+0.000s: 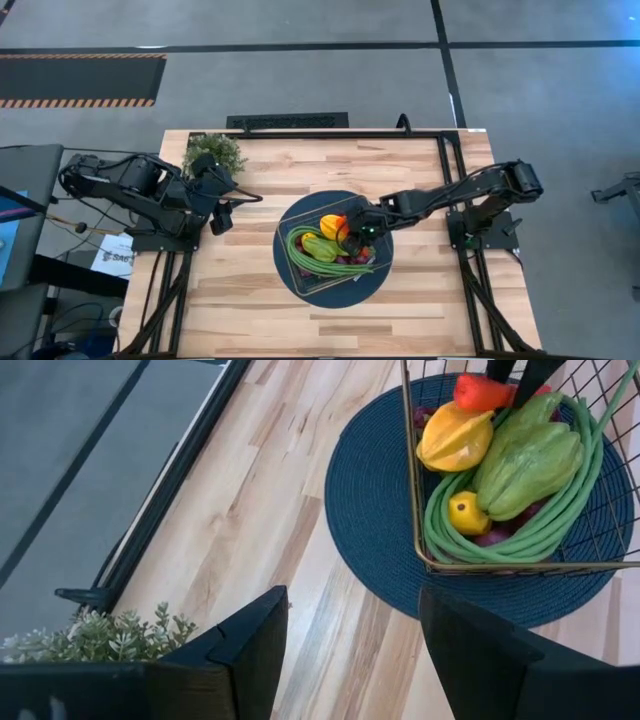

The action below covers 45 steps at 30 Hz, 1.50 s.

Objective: Build produce basket
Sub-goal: Put the orange carrot into the gold wire basket

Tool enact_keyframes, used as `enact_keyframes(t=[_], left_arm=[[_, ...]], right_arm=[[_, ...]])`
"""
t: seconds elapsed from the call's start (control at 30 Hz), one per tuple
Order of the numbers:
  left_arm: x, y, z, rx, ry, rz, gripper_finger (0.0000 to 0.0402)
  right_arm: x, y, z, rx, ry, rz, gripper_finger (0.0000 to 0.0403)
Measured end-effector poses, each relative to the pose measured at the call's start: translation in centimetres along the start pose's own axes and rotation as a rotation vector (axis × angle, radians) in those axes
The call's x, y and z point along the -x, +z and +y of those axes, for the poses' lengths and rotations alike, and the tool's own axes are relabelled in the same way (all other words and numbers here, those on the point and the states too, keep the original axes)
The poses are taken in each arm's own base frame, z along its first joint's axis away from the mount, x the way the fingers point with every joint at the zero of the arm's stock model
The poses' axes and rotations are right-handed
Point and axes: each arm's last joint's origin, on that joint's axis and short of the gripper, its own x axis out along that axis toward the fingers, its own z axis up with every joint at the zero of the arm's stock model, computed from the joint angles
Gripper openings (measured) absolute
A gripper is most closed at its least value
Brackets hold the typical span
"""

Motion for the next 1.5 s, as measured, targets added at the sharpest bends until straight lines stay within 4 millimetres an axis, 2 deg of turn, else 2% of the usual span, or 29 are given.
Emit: enact_keyframes(t=[1.5], left_arm=[[0.0,-0.05,-0.04,-0.002,-0.016,0.011,0.0212]], right_arm=[[0.31,-0.19,0.0,0.053,0.017,0.08,0.0178]])
